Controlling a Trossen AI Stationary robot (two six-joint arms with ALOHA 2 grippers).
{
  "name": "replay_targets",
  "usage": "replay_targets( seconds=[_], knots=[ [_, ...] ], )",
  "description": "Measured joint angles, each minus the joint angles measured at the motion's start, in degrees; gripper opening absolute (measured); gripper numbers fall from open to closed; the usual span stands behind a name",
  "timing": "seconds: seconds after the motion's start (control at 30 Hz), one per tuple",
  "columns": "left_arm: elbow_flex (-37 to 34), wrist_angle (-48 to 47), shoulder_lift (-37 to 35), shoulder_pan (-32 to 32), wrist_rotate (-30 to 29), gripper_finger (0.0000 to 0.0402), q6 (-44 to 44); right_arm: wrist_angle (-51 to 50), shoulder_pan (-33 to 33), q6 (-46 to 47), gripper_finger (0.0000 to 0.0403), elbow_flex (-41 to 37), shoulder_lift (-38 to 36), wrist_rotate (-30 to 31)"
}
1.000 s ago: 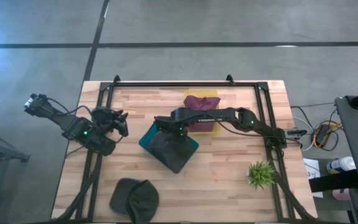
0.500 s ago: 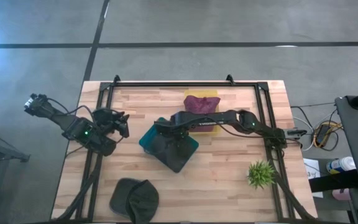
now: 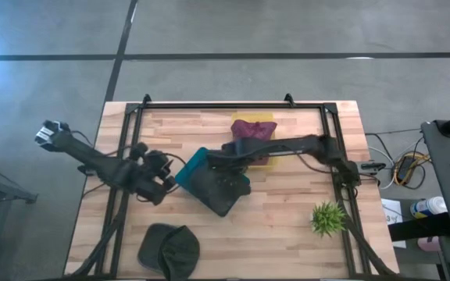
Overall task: Pick & Place hat
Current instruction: Adjust the blue bin
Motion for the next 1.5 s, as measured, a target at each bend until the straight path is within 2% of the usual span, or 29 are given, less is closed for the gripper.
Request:
replay_targets(
  seconds=[0.2,0.33,0.43,0.6,0.67,0.77,0.9,1.07,1.2,1.33,1.5],
  knots=[
    [0.0,-0.11,1.01,5.2,0.45,0.0131,5.55,6.76,0.53,8.2,0.0315,-16.75,-13.34,0.03],
    [-0.05,0.17,0.65,10.71,3.04,0.0131,12.3,12.83,2.46,20.79,0.0315,-29.41,-20.82,-0.22],
    [-1.17,4.35,0.63,16.6,8.17,0.0131,19.54,16.63,3.7,34.53,0.0313,-37.04,-24.76,-0.37],
    [-4.15,18.97,0.78,26.52,23.26,0.0131,33.38,24.64,6.13,54.67,0.0306,-46.59,-28.5,-1.22],
    [-4.42,21.37,1.19,29.13,25.83,0.0131,37.55,28.73,7.3,60.79,0.0303,-49.57,-29.54,-2.03],
    [-4.44,22.0,1.62,32.3,26.25,0.0131,41.82,35.17,8.84,67.2,0.0299,-53.3,-30.45,-1.88],
    [-4.76,22.28,1.62,36.77,31.01,0.0131,45.9,42.59,10.24,72.43,0.0297,-56.9,-30.51,-1.75],
    [-4.76,22.37,1.62,39.84,38.31,0.0131,45.5,47.56,10.5,74.86,0.0299,-59.45,-30.5,-1.73],
    [-4.81,22.53,1.62,40.0,39.49,0.0131,48.42,48.15,10.51,74.93,0.0295,-60.09,-30.5,-1.88],
    [-6.45,24.93,1.62,41.64,40.36,0.0131,52.1,53.26,10.45,76.81,0.029,-61.56,-30.5,-5.51],
    [-11.13,28.35,1.62,45.07,51.98,0.0131,51.5,56.71,10.03,78.27,0.0292,-62.61,-30.5,-6.13]
  ],
)
